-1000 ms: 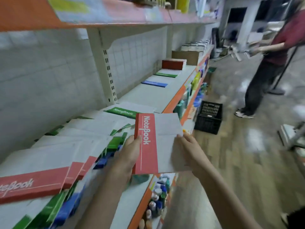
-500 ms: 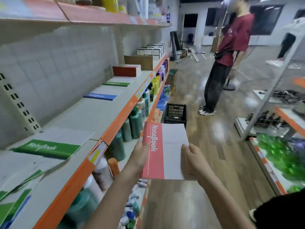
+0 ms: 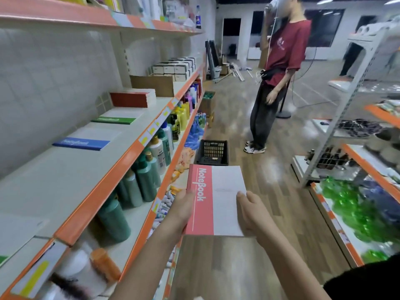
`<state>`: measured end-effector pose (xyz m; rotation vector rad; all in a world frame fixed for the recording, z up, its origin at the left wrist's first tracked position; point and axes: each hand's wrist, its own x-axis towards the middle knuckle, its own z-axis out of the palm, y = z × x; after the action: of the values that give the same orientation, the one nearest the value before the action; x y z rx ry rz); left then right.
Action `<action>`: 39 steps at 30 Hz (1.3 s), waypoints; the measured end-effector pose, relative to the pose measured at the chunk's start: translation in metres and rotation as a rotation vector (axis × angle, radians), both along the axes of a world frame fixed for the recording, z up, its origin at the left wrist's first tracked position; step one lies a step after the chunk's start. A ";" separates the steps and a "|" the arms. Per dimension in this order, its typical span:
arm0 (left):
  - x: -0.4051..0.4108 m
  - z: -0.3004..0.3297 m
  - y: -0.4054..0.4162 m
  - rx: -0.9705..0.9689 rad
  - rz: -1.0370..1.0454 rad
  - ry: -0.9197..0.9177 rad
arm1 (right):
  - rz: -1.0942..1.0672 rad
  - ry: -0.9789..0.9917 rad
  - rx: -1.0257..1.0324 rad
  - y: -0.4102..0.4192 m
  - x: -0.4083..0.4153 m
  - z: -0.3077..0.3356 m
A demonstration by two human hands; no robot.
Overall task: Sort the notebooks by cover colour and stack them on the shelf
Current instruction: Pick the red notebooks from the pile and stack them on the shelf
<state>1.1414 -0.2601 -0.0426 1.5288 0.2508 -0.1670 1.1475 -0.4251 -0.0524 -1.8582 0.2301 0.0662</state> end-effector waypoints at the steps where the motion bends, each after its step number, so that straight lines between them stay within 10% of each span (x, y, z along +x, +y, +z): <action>1: 0.014 -0.002 -0.003 0.003 0.008 0.000 | -0.009 -0.008 -0.006 -0.004 0.013 -0.001; 25: 0.350 0.009 -0.001 0.024 0.056 -0.051 | 0.082 0.010 -0.046 -0.002 0.367 -0.001; 39: 0.497 0.017 0.043 0.066 0.488 -0.038 | 0.471 -0.103 -0.012 0.060 0.570 0.015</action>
<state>1.6380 -0.2171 -0.0254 1.4906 0.5934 0.2584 1.7174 -0.3648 -0.0378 -1.8875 -0.2826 0.2919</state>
